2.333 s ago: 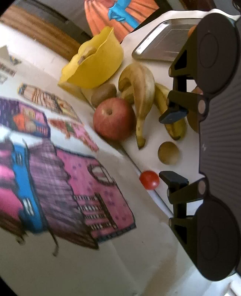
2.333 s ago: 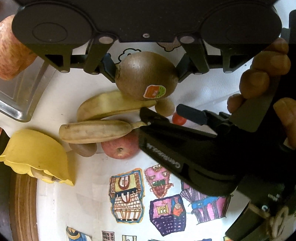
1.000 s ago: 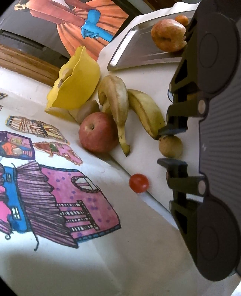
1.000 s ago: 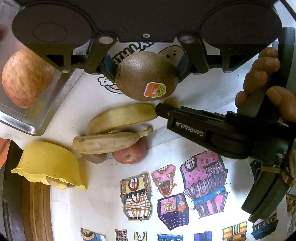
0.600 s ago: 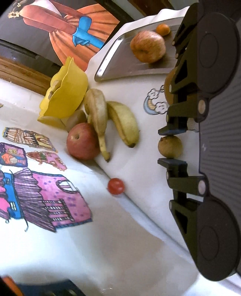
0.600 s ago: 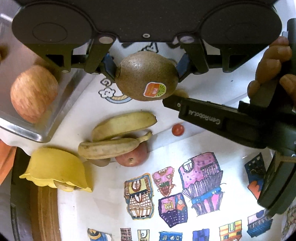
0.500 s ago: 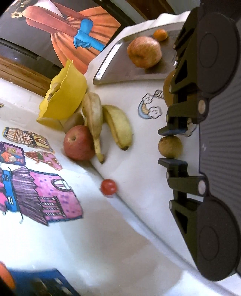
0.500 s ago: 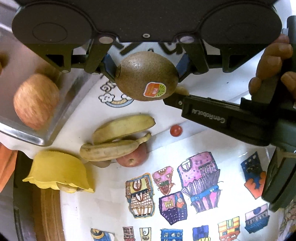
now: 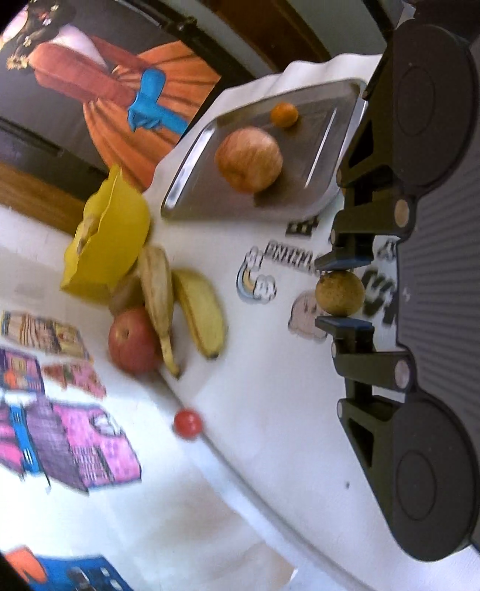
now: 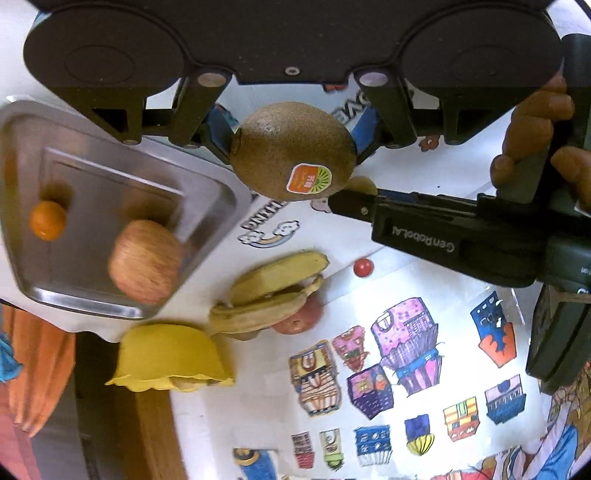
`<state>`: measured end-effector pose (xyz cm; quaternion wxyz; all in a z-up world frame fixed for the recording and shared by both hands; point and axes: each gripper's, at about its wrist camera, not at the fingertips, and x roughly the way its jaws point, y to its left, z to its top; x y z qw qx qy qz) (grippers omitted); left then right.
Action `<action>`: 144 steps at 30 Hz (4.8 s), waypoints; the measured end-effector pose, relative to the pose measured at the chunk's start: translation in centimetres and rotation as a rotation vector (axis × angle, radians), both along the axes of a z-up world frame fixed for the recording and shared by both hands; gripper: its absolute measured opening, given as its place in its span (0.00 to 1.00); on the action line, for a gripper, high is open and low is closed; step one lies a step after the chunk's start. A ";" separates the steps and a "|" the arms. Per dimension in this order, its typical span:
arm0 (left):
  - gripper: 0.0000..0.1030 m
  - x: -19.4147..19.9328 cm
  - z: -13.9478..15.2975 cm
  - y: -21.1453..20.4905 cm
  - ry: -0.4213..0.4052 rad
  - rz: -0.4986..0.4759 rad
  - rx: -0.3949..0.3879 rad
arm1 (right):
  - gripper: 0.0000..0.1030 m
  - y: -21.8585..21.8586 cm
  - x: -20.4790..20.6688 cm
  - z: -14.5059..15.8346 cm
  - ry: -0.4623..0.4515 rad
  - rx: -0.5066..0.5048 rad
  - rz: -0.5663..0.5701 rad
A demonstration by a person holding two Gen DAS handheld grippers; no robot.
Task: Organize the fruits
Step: 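Carry the kiwi and small round fruit over the steel tray, then open both tools to set the fruits on the tray and withdraw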
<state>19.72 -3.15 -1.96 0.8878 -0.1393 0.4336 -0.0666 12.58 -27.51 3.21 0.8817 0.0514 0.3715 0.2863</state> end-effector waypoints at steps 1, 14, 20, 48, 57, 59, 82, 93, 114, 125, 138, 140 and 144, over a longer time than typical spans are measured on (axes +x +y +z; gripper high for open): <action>0.27 -0.1 0.1 -0.5 -0.002 -0.009 -0.002 | 0.66 -0.5 -0.4 0.2 0.001 0.000 -0.011; 0.27 1.8 1.1 -7.8 -0.042 -0.080 -0.055 | 0.66 -9.4 -0.6 1.2 -0.023 -0.051 -0.202; 0.27 3.4 0.5 -10.8 -0.044 -0.080 -0.054 | 0.66 -12.3 1.7 0.5 -0.039 -0.066 -0.226; 0.28 5.1 -1.3 -15.0 -0.014 0.006 -0.010 | 0.66 -14.7 14.3 -1.6 -0.077 -0.082 -0.159; 0.32 5.2 -1.5 -15.1 -0.008 0.019 0.001 | 0.67 -14.0 15.0 -2.5 -0.030 -0.105 -0.162; 0.39 5.2 -1.4 -15.0 -0.006 0.022 -0.001 | 0.71 -14.1 14.7 -2.3 -0.047 -0.098 -0.172; 0.92 1.8 1.7 -10.3 -0.120 0.083 0.017 | 0.99 -14.1 9.3 1.5 -0.153 -0.127 -0.305; 0.99 0.1 2.8 -5.8 -0.158 0.072 0.061 | 0.99 -11.6 4.7 3.1 -0.154 -0.169 -0.405; 0.99 -2.0 1.3 2.2 -0.090 0.074 0.166 | 0.99 -2.4 -1.8 2.4 0.042 -0.235 -0.422; 0.99 -2.7 1.1 4.8 -0.075 0.121 0.174 | 0.99 1.7 -1.3 2.1 0.102 -0.198 -0.351; 0.99 -2.6 0.7 6.7 -0.048 0.140 0.156 | 0.99 5.0 -0.2 2.2 0.097 -0.180 -0.254; 0.99 -2.5 0.5 6.7 -0.041 0.136 0.156 | 0.99 5.1 0.2 2.1 0.096 -0.166 -0.256; 0.99 -2.1 0.1 6.5 -0.033 0.120 0.163 | 0.99 5.1 1.2 2.2 0.060 -0.181 -0.246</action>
